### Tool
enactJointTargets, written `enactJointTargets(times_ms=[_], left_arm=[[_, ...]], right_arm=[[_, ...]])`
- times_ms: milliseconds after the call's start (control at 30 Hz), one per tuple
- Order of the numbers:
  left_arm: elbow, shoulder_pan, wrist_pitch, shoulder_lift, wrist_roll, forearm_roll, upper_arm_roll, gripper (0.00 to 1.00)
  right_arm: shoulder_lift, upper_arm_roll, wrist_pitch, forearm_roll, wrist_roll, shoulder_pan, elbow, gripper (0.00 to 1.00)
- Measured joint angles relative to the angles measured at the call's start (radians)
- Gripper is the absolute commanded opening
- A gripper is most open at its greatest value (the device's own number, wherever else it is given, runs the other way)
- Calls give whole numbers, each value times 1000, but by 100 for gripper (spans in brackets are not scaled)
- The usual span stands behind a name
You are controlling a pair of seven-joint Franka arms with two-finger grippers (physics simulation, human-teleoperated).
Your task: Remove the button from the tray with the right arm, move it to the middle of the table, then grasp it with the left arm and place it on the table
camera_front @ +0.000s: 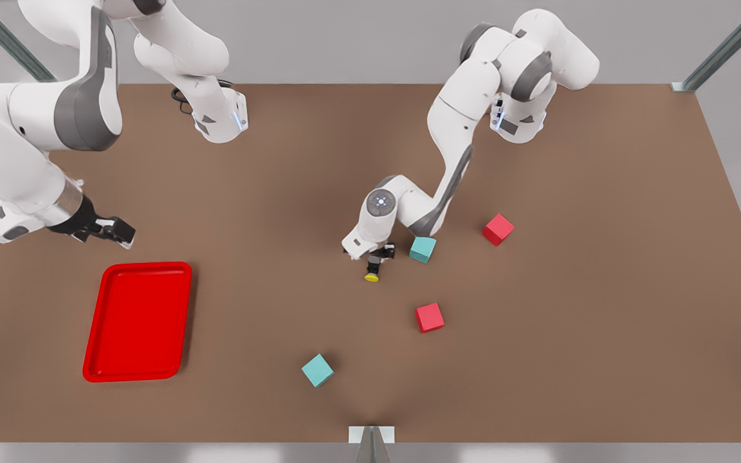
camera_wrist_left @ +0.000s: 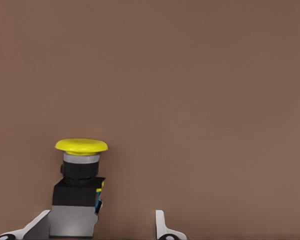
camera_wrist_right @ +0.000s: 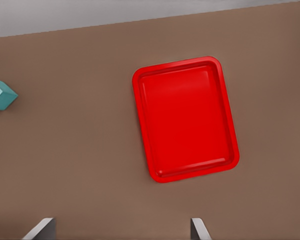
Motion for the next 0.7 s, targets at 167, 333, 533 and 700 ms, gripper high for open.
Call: enactJointTargets(times_ms=[167,333,533,700], left_arm=[[2,6,19,20,-12,8,-3,100],[22,22,24,31,-19,10,-3,100],[32,34,23,47,-26,11,-3,92],[33,35,21,45,-31,12,-3,73]], right_arm=[[7,0,0,3,-31,3,4,100],[13,0,0,4,-54,2,6,100],[13,0,1,4,-74,1,6,100],[13,0,1,4,-86,3,6,100]])
